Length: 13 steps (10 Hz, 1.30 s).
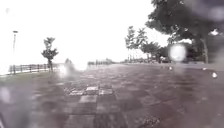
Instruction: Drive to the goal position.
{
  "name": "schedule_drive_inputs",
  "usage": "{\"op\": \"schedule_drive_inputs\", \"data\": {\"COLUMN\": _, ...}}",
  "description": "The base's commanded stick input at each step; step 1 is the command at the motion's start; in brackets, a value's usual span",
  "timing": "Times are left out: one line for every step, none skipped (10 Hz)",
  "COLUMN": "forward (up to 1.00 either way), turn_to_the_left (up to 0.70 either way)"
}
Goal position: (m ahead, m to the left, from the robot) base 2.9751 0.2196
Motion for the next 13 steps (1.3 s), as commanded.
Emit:
{"op": "schedule_drive_inputs", "data": {"forward": 0.70, "turn_to_the_left": 0.00}}
{"op": "schedule_drive_inputs", "data": {"forward": 0.70, "turn_to_the_left": 0.00}}
{"op": "schedule_drive_inputs", "data": {"forward": 0.70, "turn_to_the_left": 0.00}}
{"op": "schedule_drive_inputs", "data": {"forward": 0.70, "turn_to_the_left": 0.00}}
{"op": "schedule_drive_inputs", "data": {"forward": 0.70, "turn_to_the_left": 0.00}}
{"op": "schedule_drive_inputs", "data": {"forward": 0.70, "turn_to_the_left": 0.00}}
{"op": "schedule_drive_inputs", "data": {"forward": 0.70, "turn_to_the_left": 0.00}}
{"op": "schedule_drive_inputs", "data": {"forward": 0.70, "turn_to_the_left": 0.00}}
{"op": "schedule_drive_inputs", "data": {"forward": 0.70, "turn_to_the_left": 0.00}}
{"op": "schedule_drive_inputs", "data": {"forward": 0.70, "turn_to_the_left": 0.00}}
{"op": "schedule_drive_inputs", "data": {"forward": 0.70, "turn_to_the_left": 0.00}}
{"op": "schedule_drive_inputs", "data": {"forward": 0.70, "turn_to_the_left": 0.00}}
{"op": "schedule_drive_inputs", "data": {"forward": 0.70, "turn_to_the_left": 0.00}}
